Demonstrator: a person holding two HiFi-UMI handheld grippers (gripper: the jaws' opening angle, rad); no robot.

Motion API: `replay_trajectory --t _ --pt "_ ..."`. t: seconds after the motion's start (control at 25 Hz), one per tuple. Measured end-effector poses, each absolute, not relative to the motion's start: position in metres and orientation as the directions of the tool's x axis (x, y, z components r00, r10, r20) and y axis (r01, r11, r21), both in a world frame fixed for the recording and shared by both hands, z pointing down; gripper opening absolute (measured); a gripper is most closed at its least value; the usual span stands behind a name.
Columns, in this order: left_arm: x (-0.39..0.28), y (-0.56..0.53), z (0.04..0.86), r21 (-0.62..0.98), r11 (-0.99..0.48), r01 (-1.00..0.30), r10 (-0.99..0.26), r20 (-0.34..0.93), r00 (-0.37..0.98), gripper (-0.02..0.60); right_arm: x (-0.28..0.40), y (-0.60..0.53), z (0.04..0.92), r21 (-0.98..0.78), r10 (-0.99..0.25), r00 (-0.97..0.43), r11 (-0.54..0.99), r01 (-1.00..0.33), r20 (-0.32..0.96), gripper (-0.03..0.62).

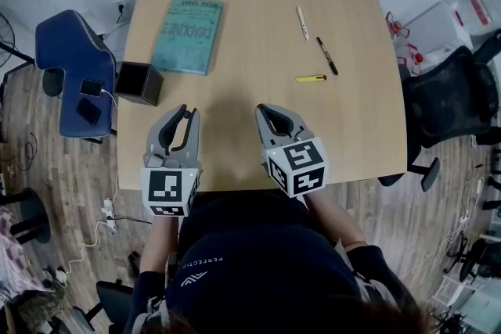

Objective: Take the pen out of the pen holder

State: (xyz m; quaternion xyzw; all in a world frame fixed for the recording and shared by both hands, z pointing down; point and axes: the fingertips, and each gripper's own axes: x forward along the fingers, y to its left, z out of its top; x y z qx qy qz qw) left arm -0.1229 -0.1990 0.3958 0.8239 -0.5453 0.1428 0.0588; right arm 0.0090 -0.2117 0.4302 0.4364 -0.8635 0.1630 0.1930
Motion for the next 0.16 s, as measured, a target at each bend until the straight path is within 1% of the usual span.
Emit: replay_trajectory --t 0.16 --pt "-0.1234 -0.199 0.3942 -0.06 -0.398 -0.915 -0.882 0.298 0.364 0.078 0.0072 -0.2118 0.4288 -0.117 -0.688 -0.549 0.569 -0.814 0.474 0.0"
